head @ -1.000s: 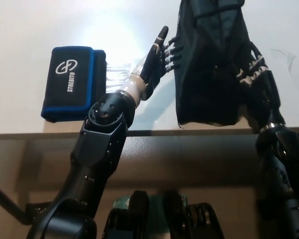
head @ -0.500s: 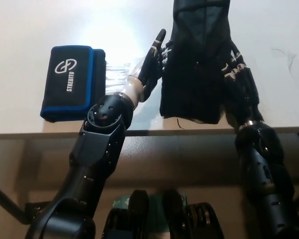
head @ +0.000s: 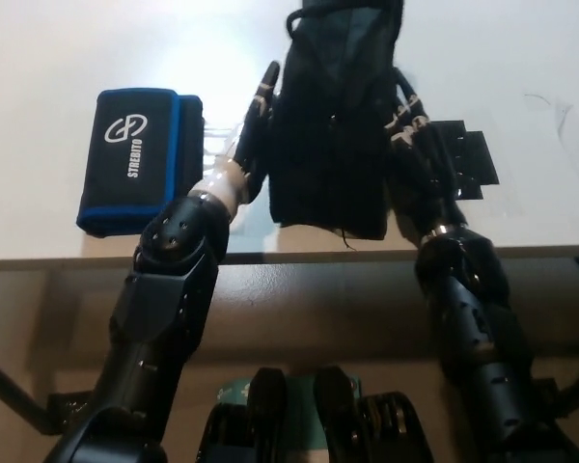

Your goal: Use both hands to pick up the lunch bag on the right hand side and smoothly move it near the note book on the left hand side

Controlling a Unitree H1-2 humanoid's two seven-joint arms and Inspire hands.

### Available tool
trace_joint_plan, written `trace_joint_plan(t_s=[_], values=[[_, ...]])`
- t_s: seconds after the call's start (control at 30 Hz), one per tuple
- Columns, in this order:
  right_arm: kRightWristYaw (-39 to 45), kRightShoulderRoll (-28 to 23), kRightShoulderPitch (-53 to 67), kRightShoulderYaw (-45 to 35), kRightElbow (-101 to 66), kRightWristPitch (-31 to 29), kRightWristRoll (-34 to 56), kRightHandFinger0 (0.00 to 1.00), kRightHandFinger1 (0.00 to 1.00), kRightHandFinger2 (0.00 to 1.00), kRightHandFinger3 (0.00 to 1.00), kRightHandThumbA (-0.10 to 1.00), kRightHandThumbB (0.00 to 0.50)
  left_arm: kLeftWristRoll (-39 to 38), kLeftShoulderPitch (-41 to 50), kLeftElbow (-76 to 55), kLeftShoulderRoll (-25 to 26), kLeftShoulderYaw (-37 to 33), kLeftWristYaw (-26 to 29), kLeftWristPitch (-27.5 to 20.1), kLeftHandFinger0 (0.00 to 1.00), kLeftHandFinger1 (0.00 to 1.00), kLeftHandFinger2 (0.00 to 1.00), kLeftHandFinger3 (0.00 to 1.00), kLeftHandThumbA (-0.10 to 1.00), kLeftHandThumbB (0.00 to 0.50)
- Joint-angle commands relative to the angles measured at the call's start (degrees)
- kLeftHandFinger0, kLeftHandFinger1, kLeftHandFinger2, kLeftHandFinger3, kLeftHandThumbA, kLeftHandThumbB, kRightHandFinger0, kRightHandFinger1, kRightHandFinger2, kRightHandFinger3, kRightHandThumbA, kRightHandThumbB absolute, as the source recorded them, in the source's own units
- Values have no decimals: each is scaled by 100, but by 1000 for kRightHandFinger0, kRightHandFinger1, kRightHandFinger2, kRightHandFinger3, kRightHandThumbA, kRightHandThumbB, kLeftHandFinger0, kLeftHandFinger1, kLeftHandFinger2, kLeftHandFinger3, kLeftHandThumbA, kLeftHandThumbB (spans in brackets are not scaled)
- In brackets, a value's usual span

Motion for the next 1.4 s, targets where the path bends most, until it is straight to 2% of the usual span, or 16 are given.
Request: trace_joint_plan(t_s=[0.0,0.1,0.2,0.23,0.4,0.47,0.63,0.87,1.03,1.07,1.13,1.17,1.23,1.27,1.3,1.37], values=[[447,313,-560,181,226,-131,-43,1000,1000,1000,1000,1000,356,-135,-123,-426,-42,-32,-158,-333,1000,1000,1000,1000,1000,387],[497,429,-704,165,523,-204,-29,1000,1000,1000,1000,1000,349,-2,49,-657,83,-32,-62,-383,1000,1000,1000,1000,1000,394],[483,499,-791,162,689,-282,-65,1000,1000,1000,1000,1000,353,-11,154,-805,165,-25,-89,-350,1000,1000,1000,1000,1000,422],[463,546,-816,180,711,-289,-89,1000,1000,1000,1000,1000,357,-34,232,-916,192,-1,-85,-373,1000,1000,1000,1000,1000,405],[493,693,-999,187,913,-300,-103,1000,1000,1000,1000,1000,366,242,451,-1322,359,31,292,-349,1000,1000,1000,1000,1000,394],[434,762,-1041,206,946,-273,-143,1000,1000,1000,1000,1000,363,225,516,-1403,392,77,345,-402,1000,1000,1000,1000,1000,355],[442,941,-1170,215,1120,-315,-164,1000,1000,1000,1000,1000,350,172,665,-1676,499,181,392,-348,1000,1000,1000,1000,1000,357],[384,1103,-1357,297,1313,-407,-292,1000,1000,1000,1000,1000,341,53,769,-1899,534,352,513,-339,1000,1000,1000,1000,1000,321],[333,1070,-1342,309,1385,-501,-350,1000,1000,1000,1000,1000,343,20,800,-1892,611,401,456,-297,1000,1000,1000,1000,1000,325],[185,1032,-1326,362,1385,-624,-485,1000,1000,1000,1000,1000,353,57,798,-1888,643,391,453,-290,1000,1000,1000,1000,1000,326],[-809,808,-1220,896,1290,-1225,-1618,1000,1000,1000,1000,1000,387,369,792,-1850,803,255,475,-392,1000,1000,1000,1000,1000,362],[-975,777,-1210,980,1282,-1305,-1792,1000,1000,1000,1000,1000,388,417,791,-1848,828,231,478,-399,1000,1000,1000,1000,1000,364],[-2017,501,-1055,1471,978,-1364,-2917,1000,1000,1000,1000,1000,312,632,791,-1854,1039,60,340,-486,1000,1000,1000,1000,1000,386],[-2177,428,-1042,1500,929,-1364,-3030,1000,1000,1000,1000,1000,289,714,776,-1868,1112,15,324,-499,1000,1000,1000,1000,1000,391],[-2157,363,-985,1412,825,-1364,-2946,1000,1000,1000,1000,1000,268,911,790,-1923,1237,-66,351,-404,1000,1000,1000,1000,1000,425],[-2259,215,-870,1358,603,-1364,-3005,1000,1000,1000,1000,1000,306,1266,821,-1995,1482,-194,393,-393,1000,1000,1000,1000,1000,413]])
